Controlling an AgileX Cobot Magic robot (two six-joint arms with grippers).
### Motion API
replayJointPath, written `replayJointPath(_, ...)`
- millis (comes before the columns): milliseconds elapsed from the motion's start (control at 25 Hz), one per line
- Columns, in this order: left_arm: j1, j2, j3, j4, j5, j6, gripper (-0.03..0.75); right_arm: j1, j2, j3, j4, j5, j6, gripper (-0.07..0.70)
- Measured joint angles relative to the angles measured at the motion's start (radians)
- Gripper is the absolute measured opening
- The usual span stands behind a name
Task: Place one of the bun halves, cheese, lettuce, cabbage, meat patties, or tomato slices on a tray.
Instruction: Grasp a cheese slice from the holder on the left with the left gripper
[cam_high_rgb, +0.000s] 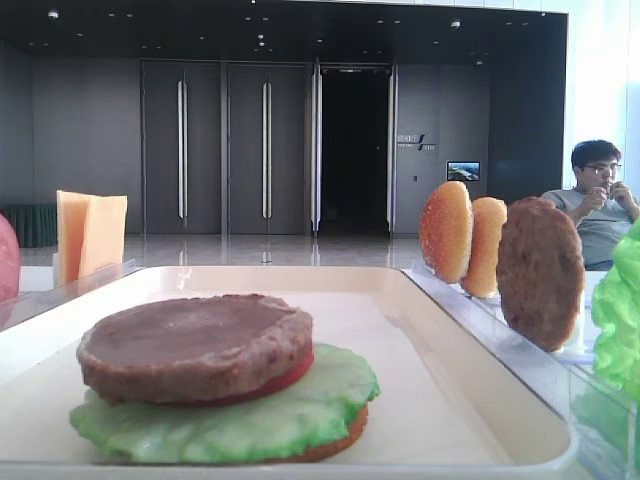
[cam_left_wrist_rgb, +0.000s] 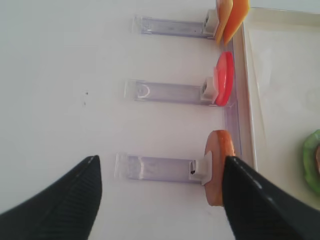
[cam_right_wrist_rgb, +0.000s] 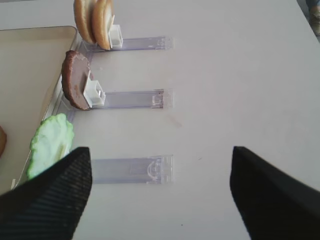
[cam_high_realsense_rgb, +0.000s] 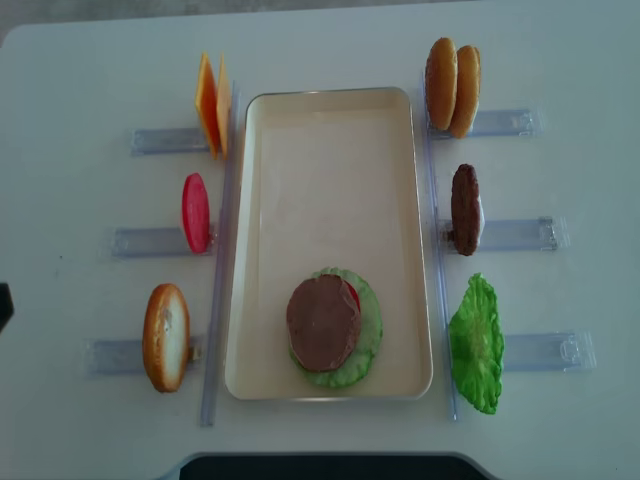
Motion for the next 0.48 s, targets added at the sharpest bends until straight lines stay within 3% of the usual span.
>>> replayJointPath(480,0.000,0.607,-0.499,0.010,0.107,-0.031,0.573,0.000,0.000,0.000,0.000,0.000,0.000,0.542)
